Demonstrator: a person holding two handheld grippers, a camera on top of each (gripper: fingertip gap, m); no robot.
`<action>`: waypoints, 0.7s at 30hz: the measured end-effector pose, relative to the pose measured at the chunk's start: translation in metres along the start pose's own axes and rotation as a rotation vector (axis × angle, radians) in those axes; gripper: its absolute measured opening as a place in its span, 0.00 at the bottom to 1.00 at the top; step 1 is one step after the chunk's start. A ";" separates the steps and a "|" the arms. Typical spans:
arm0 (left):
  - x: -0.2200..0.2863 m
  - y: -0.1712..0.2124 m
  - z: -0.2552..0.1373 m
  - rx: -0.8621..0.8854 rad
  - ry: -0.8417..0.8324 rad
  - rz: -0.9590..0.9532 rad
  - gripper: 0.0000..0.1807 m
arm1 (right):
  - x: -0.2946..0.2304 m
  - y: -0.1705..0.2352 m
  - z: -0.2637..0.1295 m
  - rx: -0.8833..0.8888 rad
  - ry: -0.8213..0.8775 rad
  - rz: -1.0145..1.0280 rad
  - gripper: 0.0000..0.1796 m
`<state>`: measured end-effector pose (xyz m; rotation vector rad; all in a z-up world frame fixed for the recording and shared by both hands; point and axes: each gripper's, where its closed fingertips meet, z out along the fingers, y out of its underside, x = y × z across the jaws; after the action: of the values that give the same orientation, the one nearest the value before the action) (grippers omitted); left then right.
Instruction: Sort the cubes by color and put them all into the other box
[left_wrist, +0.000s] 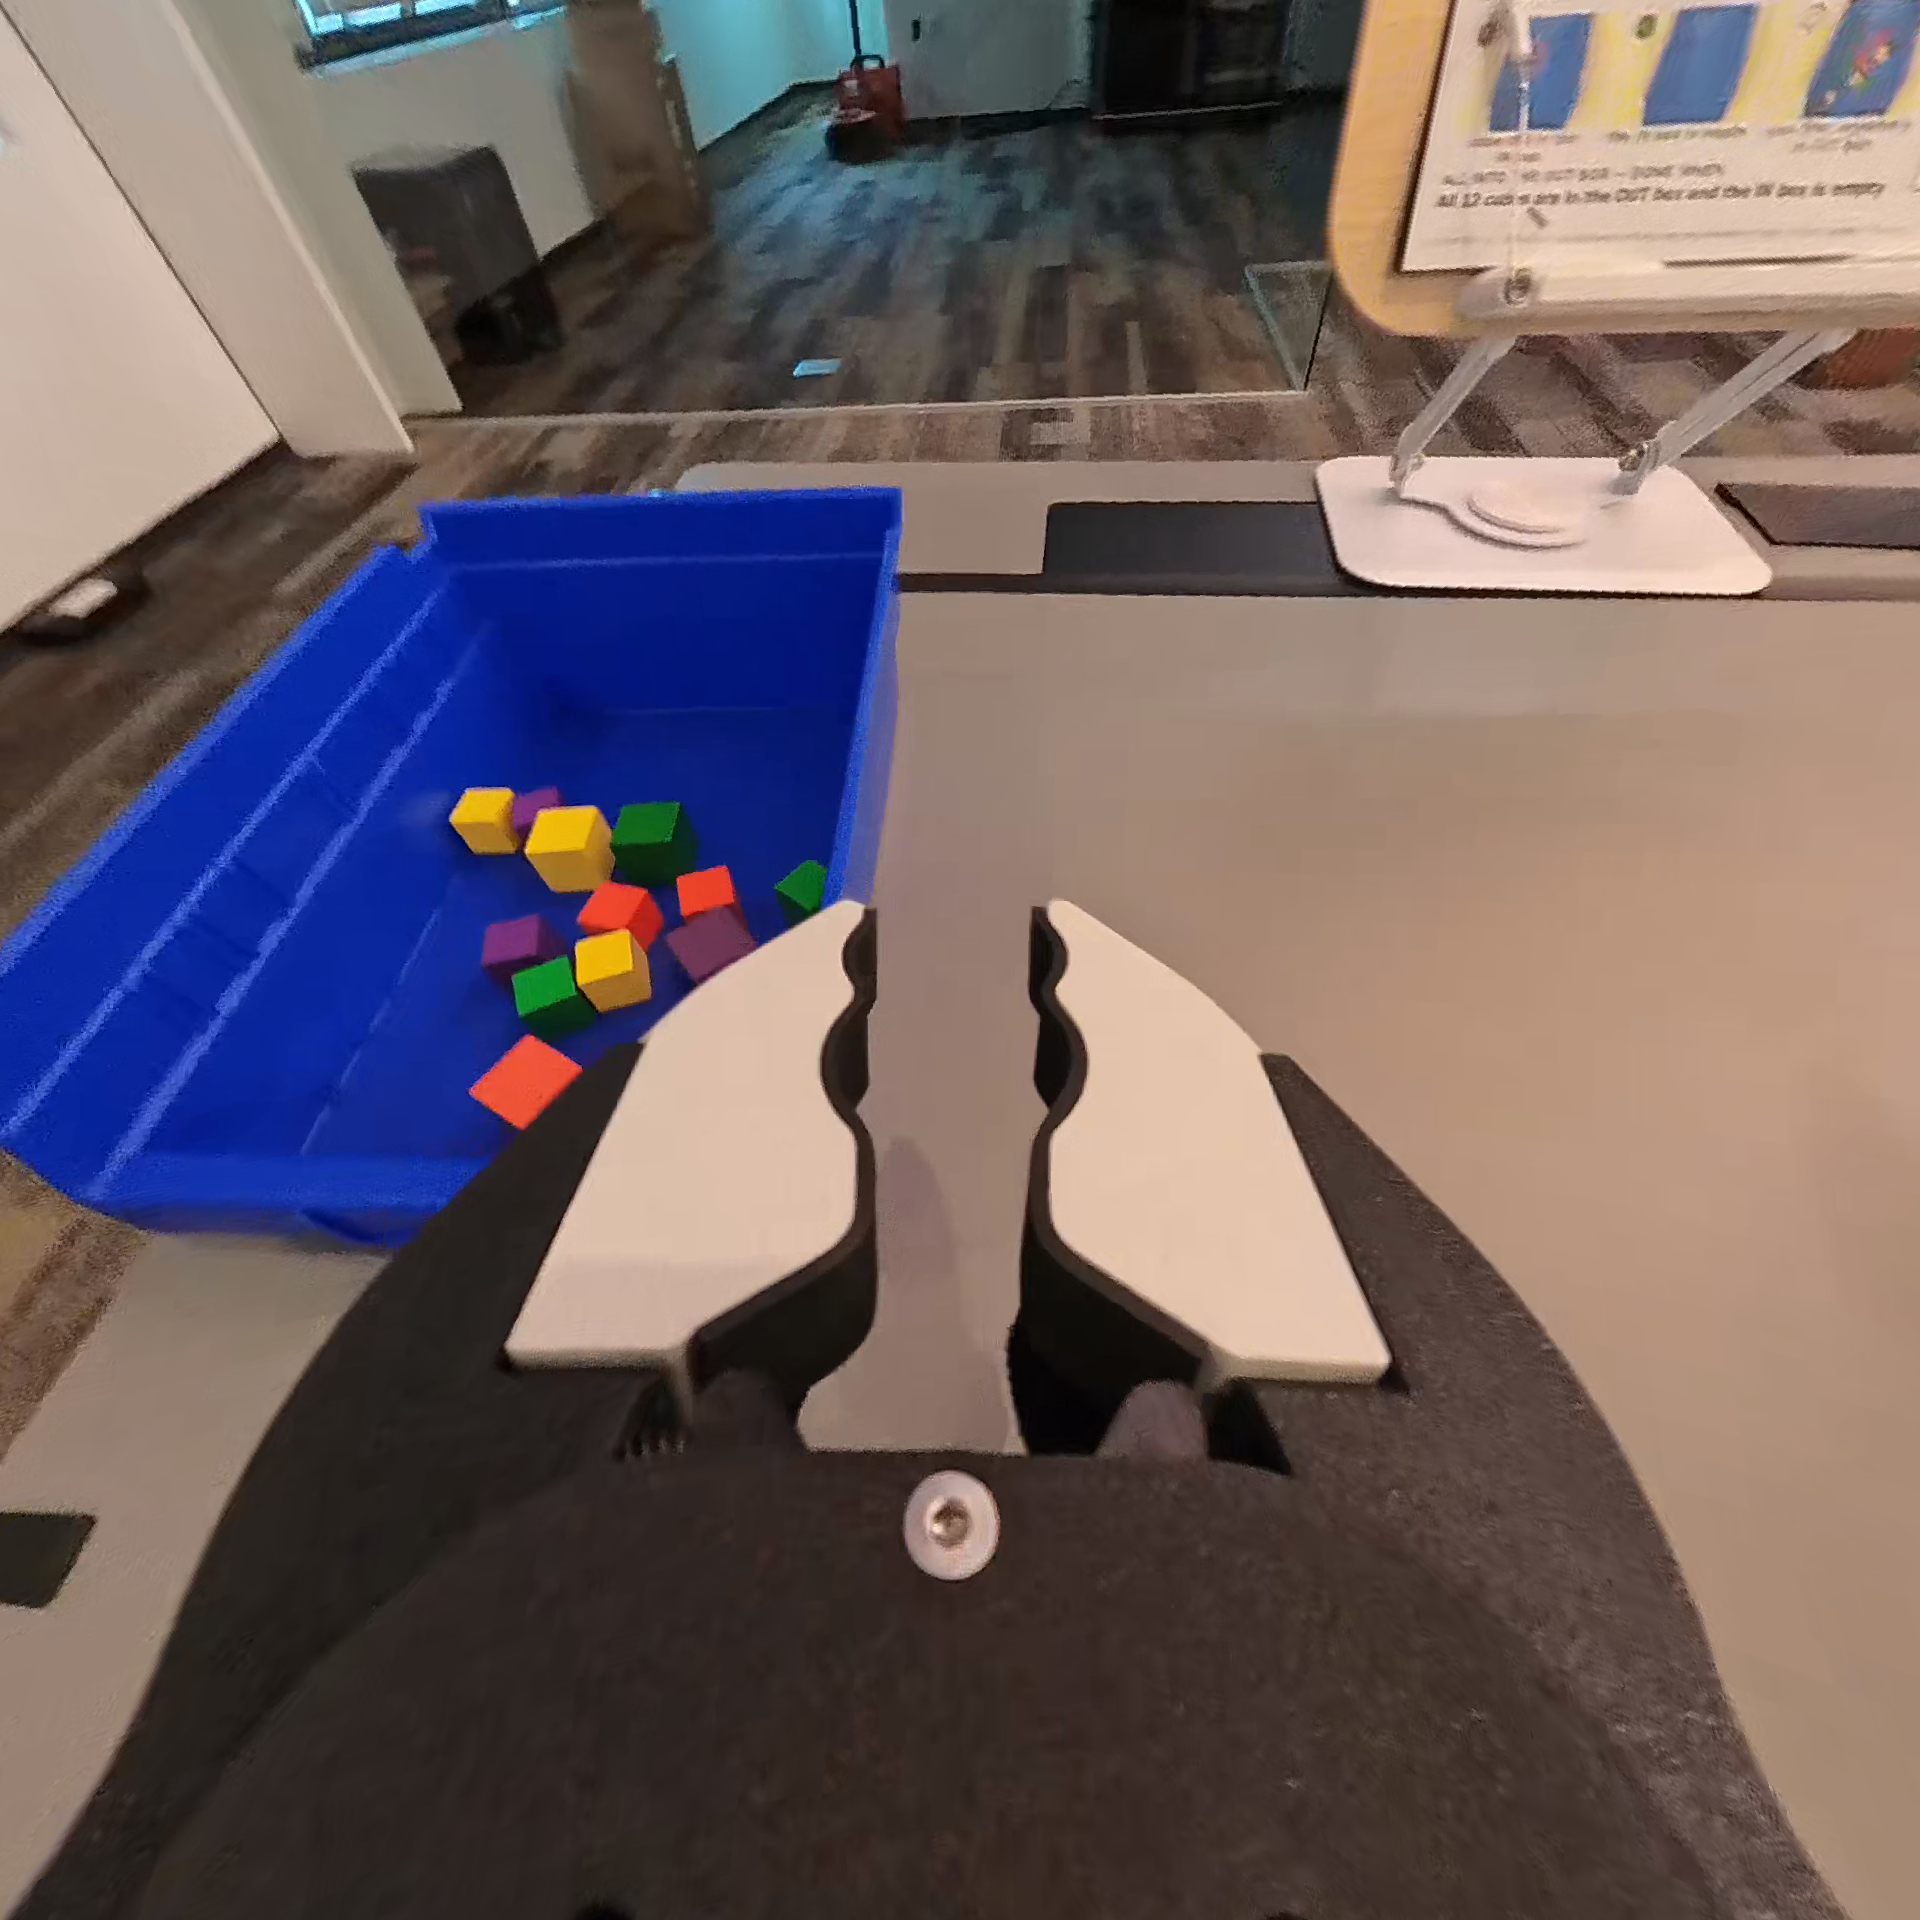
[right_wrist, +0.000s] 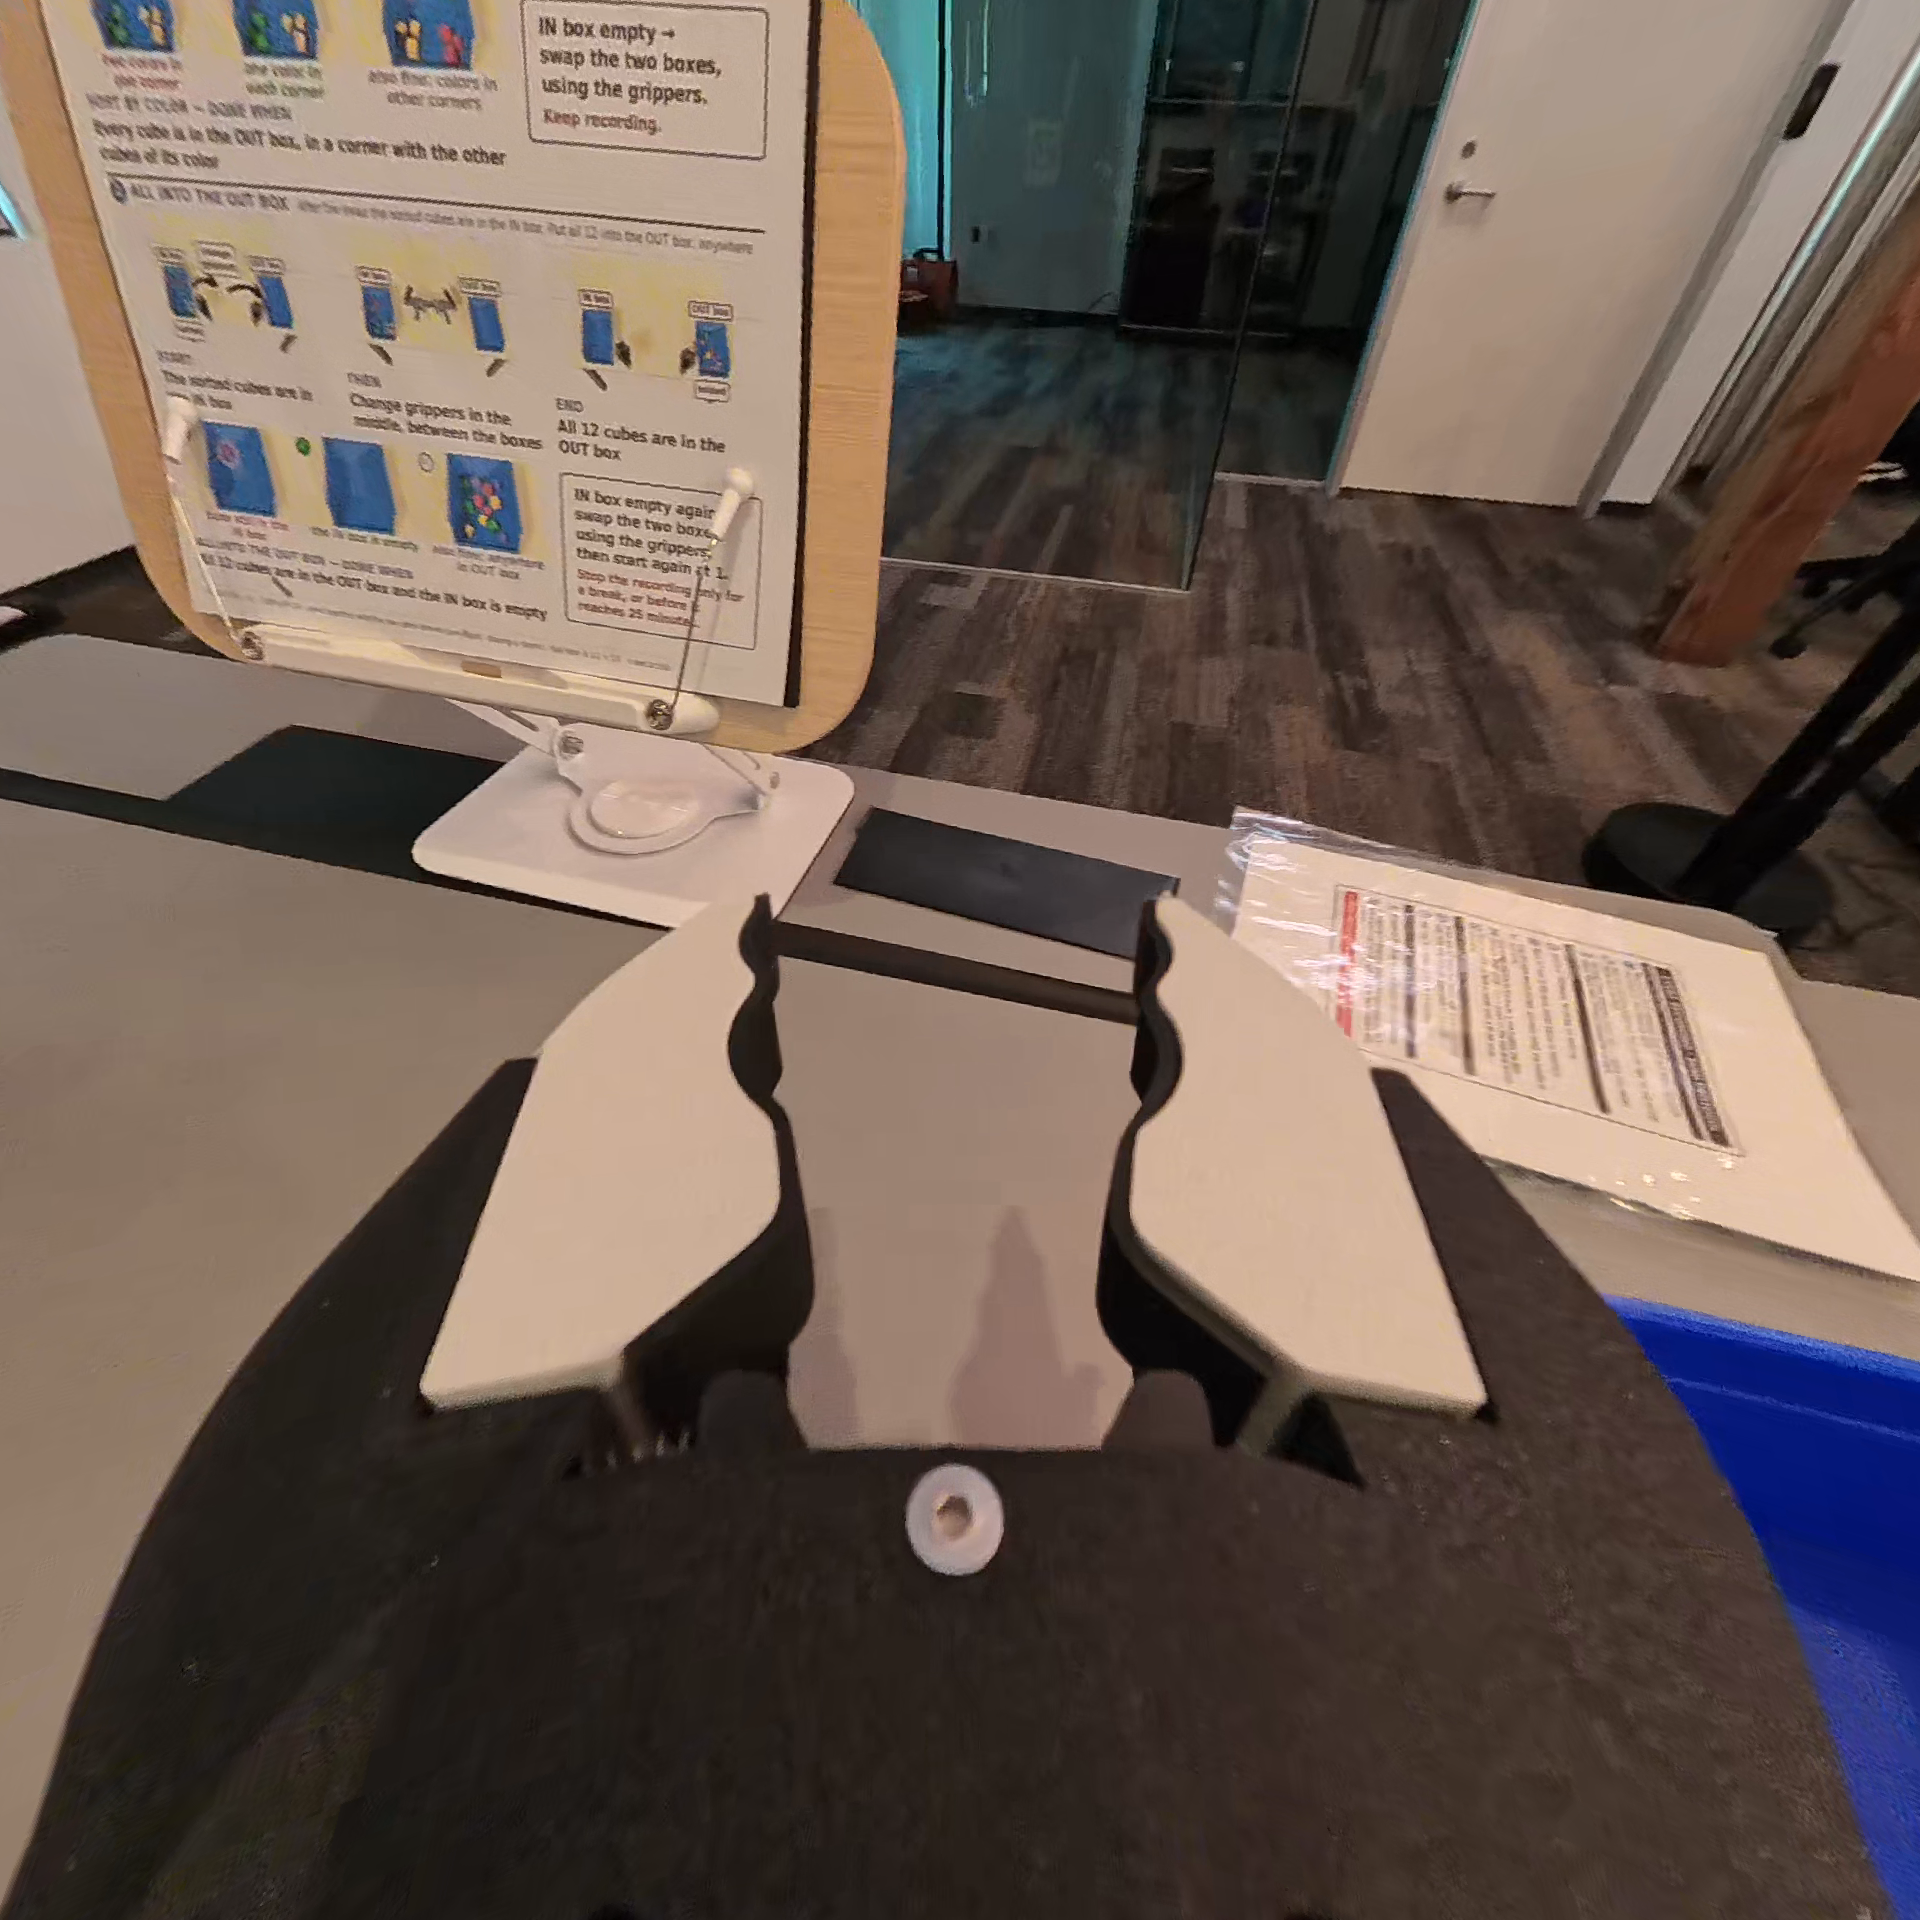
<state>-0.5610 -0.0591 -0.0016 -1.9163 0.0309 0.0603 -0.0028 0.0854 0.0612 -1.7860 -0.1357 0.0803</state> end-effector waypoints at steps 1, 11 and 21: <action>-0.002 0.005 0.003 -0.018 -0.006 -0.006 0.17 | -0.003 0.001 0.001 -0.009 -0.011 0.006 0.36; -0.043 0.034 0.042 -0.182 -0.239 0.110 0.22 | -0.011 0.010 0.005 -0.075 0.025 -0.065 0.35; -0.040 0.060 0.057 -0.249 -0.094 0.053 0.04 | -0.007 0.019 0.008 -0.117 0.007 -0.060 0.35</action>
<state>-0.6054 -0.0260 -0.0754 -2.1590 0.0114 0.1972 -0.0099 0.0879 0.0411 -1.8968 -0.1923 0.0241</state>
